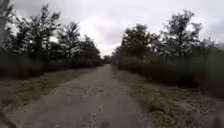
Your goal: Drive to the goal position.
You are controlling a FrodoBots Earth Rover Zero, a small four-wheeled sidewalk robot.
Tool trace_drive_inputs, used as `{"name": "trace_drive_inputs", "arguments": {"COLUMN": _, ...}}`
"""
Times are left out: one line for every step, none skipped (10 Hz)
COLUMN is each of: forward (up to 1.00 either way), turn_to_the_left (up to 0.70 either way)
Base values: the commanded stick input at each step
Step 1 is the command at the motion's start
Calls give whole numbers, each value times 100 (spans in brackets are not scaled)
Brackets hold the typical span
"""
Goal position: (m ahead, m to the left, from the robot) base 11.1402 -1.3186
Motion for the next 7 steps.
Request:
{"name": "trace_drive_inputs", "arguments": {"forward": 70, "turn_to_the_left": 0}}
{"name": "trace_drive_inputs", "arguments": {"forward": 70, "turn_to_the_left": 0}}
{"name": "trace_drive_inputs", "arguments": {"forward": 70, "turn_to_the_left": 0}}
{"name": "trace_drive_inputs", "arguments": {"forward": 70, "turn_to_the_left": 0}}
{"name": "trace_drive_inputs", "arguments": {"forward": 70, "turn_to_the_left": 0}}
{"name": "trace_drive_inputs", "arguments": {"forward": 70, "turn_to_the_left": 11}}
{"name": "trace_drive_inputs", "arguments": {"forward": 70, "turn_to_the_left": 34}}
